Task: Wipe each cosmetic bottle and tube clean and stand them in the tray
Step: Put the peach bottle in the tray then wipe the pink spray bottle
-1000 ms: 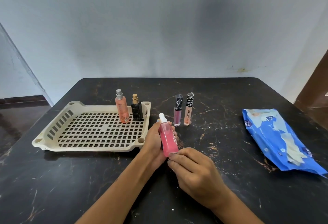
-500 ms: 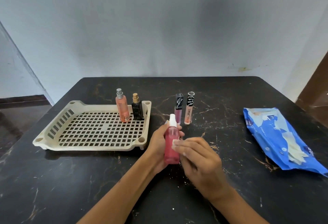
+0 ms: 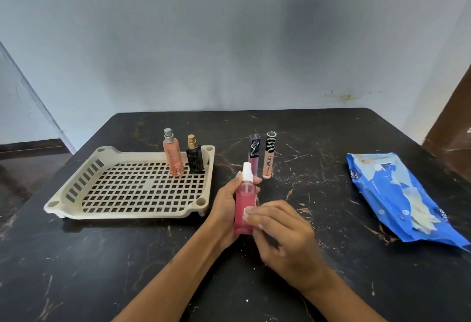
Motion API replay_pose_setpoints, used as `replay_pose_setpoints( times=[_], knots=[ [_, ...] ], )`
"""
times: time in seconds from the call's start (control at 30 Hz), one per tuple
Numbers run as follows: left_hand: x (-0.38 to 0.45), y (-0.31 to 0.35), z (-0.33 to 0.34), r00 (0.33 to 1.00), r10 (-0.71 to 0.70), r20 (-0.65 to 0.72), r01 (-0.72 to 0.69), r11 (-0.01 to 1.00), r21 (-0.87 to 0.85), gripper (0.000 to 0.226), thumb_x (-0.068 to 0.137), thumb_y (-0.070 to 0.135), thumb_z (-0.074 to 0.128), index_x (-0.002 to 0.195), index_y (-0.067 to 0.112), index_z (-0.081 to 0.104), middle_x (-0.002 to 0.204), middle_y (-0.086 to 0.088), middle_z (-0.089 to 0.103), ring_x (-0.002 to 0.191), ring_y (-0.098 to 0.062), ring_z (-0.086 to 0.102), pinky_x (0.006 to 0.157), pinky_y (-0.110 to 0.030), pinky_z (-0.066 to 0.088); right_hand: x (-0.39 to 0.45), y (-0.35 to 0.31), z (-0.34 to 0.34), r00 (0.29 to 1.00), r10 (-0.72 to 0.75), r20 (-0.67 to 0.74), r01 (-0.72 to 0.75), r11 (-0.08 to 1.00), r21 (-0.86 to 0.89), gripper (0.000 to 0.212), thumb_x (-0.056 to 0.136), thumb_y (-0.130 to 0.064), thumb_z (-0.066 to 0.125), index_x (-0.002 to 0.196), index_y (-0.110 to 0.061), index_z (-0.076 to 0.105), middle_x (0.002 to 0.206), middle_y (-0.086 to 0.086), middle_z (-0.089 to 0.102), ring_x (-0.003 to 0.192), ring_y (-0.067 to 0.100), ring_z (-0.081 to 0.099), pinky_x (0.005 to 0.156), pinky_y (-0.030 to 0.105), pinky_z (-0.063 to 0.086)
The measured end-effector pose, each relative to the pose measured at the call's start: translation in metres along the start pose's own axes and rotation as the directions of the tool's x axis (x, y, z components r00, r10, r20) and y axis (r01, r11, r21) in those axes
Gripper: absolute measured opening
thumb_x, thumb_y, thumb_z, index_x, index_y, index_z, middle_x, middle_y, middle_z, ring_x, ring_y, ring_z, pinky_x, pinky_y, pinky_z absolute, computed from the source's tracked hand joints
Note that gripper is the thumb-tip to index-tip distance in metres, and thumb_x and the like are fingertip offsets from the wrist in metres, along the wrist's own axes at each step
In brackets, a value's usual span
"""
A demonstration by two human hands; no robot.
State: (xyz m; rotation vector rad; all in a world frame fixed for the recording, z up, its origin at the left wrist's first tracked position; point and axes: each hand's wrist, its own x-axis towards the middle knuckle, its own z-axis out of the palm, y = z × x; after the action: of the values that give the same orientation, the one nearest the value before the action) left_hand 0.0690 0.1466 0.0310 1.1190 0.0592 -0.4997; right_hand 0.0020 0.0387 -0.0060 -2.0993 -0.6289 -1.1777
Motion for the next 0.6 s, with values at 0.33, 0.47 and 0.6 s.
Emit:
replay_pose_setpoints(
  times=[0.33,0.47,0.6],
  knots=[
    [0.003,-0.002,0.0,0.996,0.015,0.09,-0.014,1.0,-0.021,0.043,0.097,0.036,0.036,0.099,0.006,0.065,0.071,-0.004,0.057,0.059,-0.011,0.052,0.059,-0.024,0.046,0.006,0.002,-0.001,0.97,0.232,-0.068,-0.228,0.972,0.063,0.017,0.083,0.0,0.067,0.096,-0.006,0.075,0.098,0.0,0.069,0.095,0.007,0.065,0.084,0.021,0.053],
    [0.003,0.001,-0.003,0.997,0.056,-0.046,-0.055,0.998,0.028,0.044,0.098,0.035,0.036,0.107,0.002,0.064,0.068,-0.002,0.059,0.049,-0.007,0.052,0.047,-0.018,0.044,0.0,-0.003,-0.002,0.988,0.147,0.055,-0.152,0.982,0.113,0.011,0.071,0.002,0.069,0.079,-0.005,0.073,0.084,-0.001,0.067,0.077,0.01,0.063,0.068,0.023,0.053],
    [0.0,0.003,0.0,0.993,0.103,-0.057,-0.102,0.994,0.027,0.032,0.098,0.032,0.037,0.1,0.007,0.057,0.07,-0.006,0.06,0.046,-0.008,0.053,0.044,-0.02,0.044,-0.002,-0.004,0.002,0.993,0.11,0.044,-0.113,0.991,0.067,0.011,0.071,0.005,0.07,0.078,-0.003,0.072,0.084,0.002,0.066,0.077,0.011,0.062,0.071,0.018,0.051]
  ],
)
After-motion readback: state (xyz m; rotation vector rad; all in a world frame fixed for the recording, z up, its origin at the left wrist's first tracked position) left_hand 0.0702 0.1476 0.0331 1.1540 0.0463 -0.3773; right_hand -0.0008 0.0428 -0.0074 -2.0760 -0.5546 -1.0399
